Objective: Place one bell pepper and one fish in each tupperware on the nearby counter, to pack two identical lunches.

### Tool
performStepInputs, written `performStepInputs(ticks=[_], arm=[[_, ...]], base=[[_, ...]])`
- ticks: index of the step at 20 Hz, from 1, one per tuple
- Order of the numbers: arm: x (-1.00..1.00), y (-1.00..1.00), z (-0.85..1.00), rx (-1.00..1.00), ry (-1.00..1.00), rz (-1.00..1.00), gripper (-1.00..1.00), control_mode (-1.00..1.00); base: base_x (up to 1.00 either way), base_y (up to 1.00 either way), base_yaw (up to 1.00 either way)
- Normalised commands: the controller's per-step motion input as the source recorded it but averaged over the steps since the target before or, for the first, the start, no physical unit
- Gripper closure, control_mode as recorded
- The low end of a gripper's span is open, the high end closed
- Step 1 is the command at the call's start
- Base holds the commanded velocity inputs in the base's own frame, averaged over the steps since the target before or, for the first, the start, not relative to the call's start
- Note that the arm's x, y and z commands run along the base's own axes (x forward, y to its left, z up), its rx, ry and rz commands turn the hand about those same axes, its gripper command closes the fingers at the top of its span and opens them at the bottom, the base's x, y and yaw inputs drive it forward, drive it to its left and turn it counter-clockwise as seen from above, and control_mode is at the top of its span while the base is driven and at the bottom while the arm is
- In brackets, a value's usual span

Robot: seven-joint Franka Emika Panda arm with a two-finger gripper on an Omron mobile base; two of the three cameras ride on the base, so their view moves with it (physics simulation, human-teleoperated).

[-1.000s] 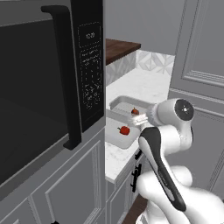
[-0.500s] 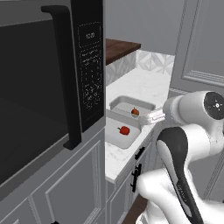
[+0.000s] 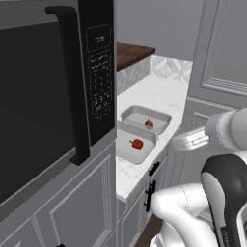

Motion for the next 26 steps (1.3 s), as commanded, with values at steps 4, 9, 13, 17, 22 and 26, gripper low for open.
performStepInputs(ticks=[4,9,13,17,22,26], arm=[[-0.20,0.05,-0.16,-0.01,0.00,0.00,-1.00,-1.00],[0.00,0.00,-0.02,-0.02,0.00,0.00,-1.00,-1.00],[-0.05,0.00,-0.03,0.00,0.00,0.00,-1.00,1.00],[0.00,0.00,0.00,0.00,0.00,0.00,-1.00,1.00],[0.00,0.00,0.00,0.00,0.00,0.00,-1.00,1.00],[0.00,0.00,0.00,0.00,0.00,0.00,-1.00,1.00]], base=[[0.00,0.00,0.00],[0.00,0.00,0.00],[-0.08,0.00,0.00],[-0.87,0.08,0.00],[-1.00,0.32,0.00],[-1.00,0.42,-0.02]])
